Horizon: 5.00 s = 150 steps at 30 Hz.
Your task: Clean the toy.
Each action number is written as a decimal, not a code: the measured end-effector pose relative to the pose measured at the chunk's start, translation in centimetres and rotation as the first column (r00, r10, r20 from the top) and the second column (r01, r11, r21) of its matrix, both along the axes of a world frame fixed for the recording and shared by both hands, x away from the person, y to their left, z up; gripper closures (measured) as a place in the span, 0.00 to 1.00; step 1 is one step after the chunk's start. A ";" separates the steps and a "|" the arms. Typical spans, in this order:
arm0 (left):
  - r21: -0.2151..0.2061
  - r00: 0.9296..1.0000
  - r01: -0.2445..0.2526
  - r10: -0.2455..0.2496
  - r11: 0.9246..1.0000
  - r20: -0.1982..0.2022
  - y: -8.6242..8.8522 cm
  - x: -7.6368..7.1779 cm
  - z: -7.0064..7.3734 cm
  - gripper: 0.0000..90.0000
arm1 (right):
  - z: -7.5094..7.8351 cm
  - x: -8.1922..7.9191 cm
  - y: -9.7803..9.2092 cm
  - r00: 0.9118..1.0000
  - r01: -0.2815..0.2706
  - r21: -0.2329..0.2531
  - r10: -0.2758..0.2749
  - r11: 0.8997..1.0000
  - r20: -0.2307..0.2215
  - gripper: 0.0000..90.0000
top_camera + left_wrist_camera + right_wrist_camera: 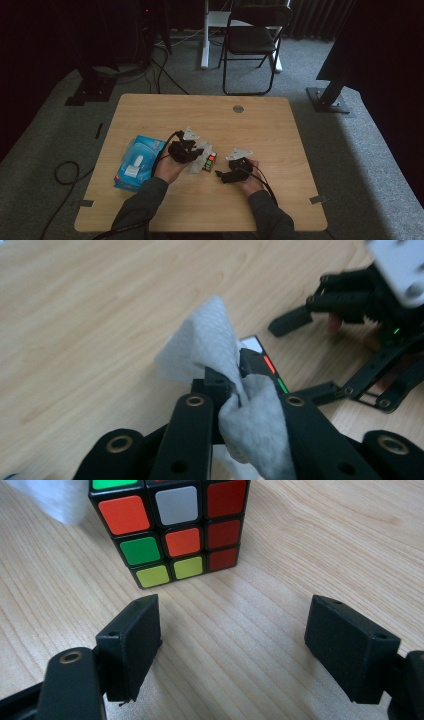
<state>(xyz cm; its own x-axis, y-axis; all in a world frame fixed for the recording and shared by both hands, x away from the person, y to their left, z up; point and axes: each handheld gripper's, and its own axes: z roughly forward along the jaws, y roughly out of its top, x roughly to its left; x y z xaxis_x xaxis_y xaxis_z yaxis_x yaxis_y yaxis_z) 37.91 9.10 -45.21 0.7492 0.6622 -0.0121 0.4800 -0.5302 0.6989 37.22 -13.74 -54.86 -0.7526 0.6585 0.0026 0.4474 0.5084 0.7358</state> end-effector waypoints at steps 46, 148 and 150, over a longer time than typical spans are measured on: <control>0.002 0.999 0.027 -0.027 1.000 -0.033 -0.2 0.3 -2.6 0.92 | 0.3 0.8 3.8 0.990 -0.121 0.050 0.117 0.991 0.081 0.36; -0.127 0.993 -0.001 -0.014 0.992 -0.117 1.3 -1.4 -6.1 0.92 | 4.3 0.5 -0.9 0.997 -0.013 0.204 -0.003 0.979 0.078 0.43; -0.133 0.993 -0.005 -0.011 0.991 -0.116 1.3 -1.3 -6.0 0.92 | 4.2 0.6 -1.1 0.998 0.006 0.198 -0.019 0.980 0.063 0.45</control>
<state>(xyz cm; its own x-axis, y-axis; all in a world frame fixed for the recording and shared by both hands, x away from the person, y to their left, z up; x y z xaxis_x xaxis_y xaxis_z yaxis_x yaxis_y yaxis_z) 36.64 10.36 -51.23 0.7395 0.6466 -0.1871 0.5605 -0.4376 0.7031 37.85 -14.80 -50.65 -0.7474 0.6589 0.0858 0.4013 0.3447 0.8486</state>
